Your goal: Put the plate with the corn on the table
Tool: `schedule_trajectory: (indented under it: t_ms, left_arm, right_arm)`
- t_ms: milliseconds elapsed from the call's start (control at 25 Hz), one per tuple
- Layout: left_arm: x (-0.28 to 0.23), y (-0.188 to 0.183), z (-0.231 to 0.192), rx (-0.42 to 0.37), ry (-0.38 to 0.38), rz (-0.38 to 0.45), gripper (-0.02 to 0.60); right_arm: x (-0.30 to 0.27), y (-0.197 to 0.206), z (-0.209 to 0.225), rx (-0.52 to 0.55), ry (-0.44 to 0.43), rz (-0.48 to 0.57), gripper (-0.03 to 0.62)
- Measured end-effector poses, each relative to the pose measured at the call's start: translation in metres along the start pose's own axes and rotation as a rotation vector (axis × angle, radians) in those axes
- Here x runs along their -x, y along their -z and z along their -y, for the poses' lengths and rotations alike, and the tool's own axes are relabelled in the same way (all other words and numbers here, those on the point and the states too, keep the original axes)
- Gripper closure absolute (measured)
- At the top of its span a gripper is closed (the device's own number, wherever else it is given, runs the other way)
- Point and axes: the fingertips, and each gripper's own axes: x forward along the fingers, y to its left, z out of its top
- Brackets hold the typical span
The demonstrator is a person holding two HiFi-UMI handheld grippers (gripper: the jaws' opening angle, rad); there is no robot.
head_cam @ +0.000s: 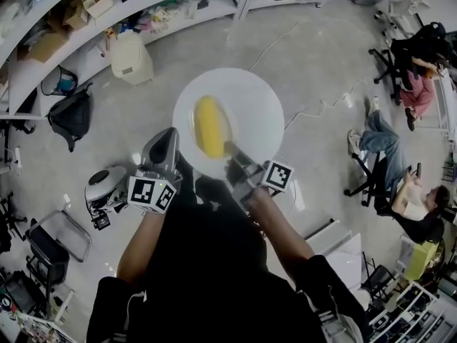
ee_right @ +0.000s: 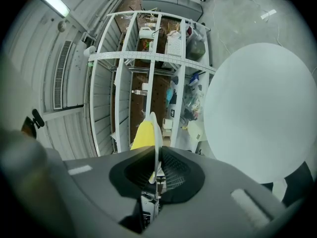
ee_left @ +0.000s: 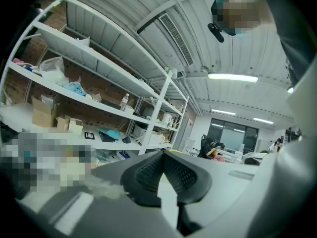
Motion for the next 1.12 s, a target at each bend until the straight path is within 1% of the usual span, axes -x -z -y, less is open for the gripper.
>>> schedule_trajectory:
  t_ms: [280,480,640,920,1120]
  left_arm:
    - [-0.024,0.007,-0.016,0.009,0.019,-0.013,0.578]
    - [-0.039,0.016,-0.027,0.010,0.028,-0.040,0.578]
    - [-0.054,0.020,-0.038,0.012,0.039,-0.046,0.577]
    - [-0.069,0.025,-0.065,0.021,0.028,-0.044,0.577]
    - [-0.071,0.035,-0.089,0.042,0.007,-0.034,0.578]
  right_arm:
    - [-0.025,-0.011,0.007,-0.001,-0.014,0.000,0.554]
    - [-0.040,-0.016,0.017,0.003,-0.001,-0.002,0.555]
    - [-0.052,-0.021,0.026,0.017,-0.001,-0.011,0.554]
    - [-0.076,-0.028,0.042,0.020,0.000,-0.011,0.555]
    - [-0.093,-0.027,0.058,0.017,0.003,-0.015,0.554]
